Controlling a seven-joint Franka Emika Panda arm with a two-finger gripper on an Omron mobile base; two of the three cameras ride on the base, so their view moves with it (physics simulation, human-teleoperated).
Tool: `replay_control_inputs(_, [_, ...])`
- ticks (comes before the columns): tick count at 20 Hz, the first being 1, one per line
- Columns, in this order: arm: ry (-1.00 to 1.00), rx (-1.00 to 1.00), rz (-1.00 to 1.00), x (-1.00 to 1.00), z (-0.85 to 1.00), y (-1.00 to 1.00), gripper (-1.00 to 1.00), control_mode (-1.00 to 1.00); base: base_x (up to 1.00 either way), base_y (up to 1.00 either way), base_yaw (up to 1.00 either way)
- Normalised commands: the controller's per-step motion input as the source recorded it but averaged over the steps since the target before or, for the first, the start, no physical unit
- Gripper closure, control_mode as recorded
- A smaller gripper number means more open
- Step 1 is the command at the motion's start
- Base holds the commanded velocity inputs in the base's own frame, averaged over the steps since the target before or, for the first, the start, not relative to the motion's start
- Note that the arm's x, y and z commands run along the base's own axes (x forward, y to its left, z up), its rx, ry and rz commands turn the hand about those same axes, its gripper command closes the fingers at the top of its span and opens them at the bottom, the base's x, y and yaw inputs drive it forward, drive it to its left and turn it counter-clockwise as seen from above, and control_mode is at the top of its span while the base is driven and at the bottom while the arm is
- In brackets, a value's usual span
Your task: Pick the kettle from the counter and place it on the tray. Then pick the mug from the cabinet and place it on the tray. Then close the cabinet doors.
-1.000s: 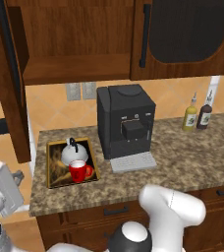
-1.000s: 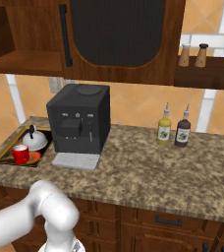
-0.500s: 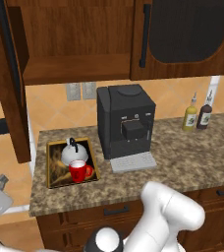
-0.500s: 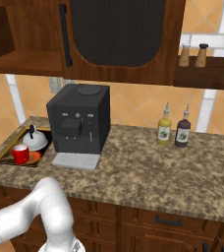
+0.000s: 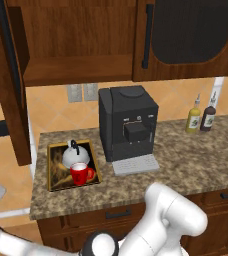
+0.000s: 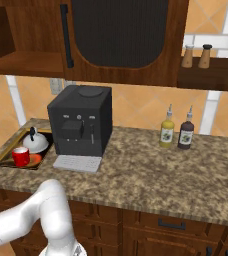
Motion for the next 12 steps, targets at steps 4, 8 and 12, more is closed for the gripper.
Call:
replay_control_inputs(4, [0.0,-0.2,0.01,0.09,0.39,0.05,1.0,-1.0,0.0,0.0,0.0])
replay_control_inputs(8, [0.0,-0.16,0.0,0.28,0.33,0.01,1.0,-1.0,0.0,0.0,0.0])
replay_control_inputs(12, [0.0,-0.11,0.02,0.47,0.38,0.0,1.0,-1.0,0.0,0.0,0.0])
